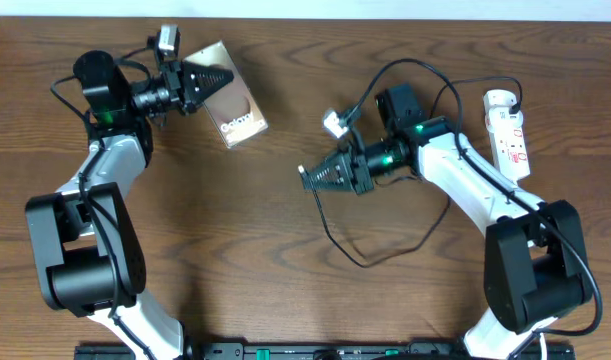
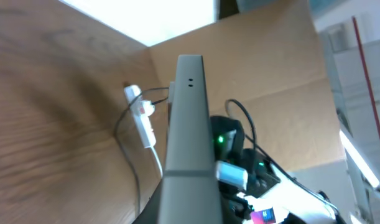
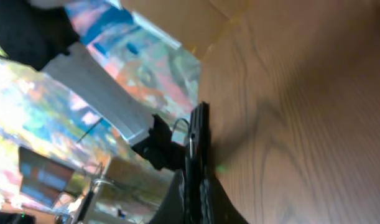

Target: Plug charger to phone and switch on socket

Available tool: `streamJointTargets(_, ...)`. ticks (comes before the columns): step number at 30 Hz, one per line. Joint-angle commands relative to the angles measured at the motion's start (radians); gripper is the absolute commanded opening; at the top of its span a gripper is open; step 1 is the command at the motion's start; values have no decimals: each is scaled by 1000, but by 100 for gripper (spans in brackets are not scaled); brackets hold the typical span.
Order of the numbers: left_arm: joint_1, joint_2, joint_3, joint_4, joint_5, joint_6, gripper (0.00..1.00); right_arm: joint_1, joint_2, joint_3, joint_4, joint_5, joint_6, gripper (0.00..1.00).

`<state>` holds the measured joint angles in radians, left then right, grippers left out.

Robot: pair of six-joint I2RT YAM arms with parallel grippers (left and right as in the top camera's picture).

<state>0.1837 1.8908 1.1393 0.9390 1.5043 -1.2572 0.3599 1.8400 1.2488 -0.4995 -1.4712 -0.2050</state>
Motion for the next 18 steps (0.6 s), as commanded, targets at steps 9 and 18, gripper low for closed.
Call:
streamJointTargets(9, -20, -7, 11, 330, -97, -482, 7, 37, 19, 7, 556, -90, 670, 1)
streamJointTargets(18, -91, -7, 23, 475, -109, -502, 7, 48, 19, 7, 690, -90, 811, 1)
